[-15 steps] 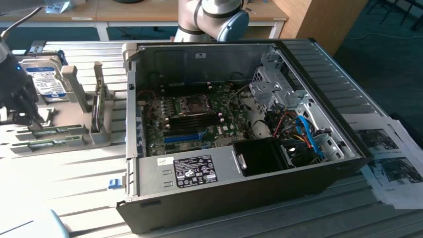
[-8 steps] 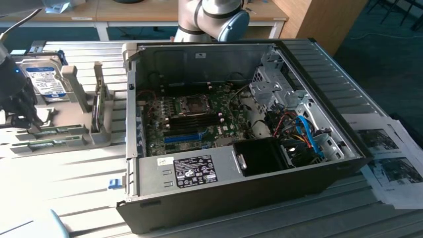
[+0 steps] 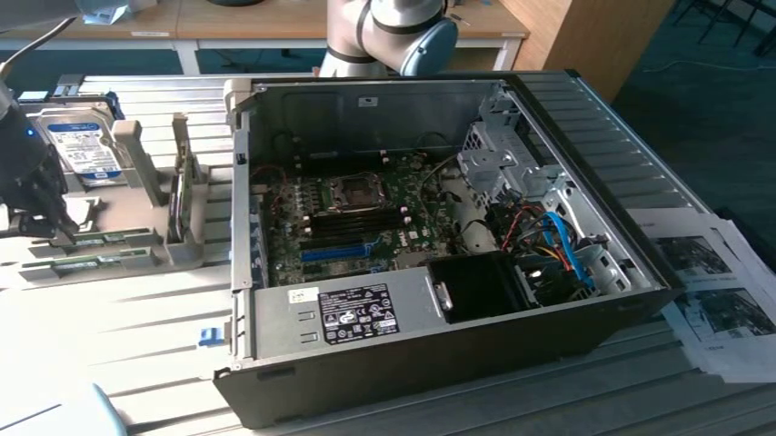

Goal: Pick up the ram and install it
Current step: 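Pick up the ram and move it above insertion slot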

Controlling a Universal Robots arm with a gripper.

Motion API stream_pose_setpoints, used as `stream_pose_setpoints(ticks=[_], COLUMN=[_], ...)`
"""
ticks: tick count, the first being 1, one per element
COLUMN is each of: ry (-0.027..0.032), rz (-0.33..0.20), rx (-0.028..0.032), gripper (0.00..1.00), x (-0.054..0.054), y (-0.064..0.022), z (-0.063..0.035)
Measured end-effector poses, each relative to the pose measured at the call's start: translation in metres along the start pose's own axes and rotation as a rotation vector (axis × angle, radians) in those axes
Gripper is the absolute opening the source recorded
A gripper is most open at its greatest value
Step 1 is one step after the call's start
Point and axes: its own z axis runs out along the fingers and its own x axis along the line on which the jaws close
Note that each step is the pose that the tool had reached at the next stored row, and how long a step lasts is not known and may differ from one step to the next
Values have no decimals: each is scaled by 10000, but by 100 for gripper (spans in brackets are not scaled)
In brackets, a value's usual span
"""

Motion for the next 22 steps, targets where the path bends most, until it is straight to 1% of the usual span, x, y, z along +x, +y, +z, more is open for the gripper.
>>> stream_pose_setpoints(ticks=[22], ry=[0], rz=[-1], rx=[0], gripper=[25], x=[22], y=[0], z=[124])
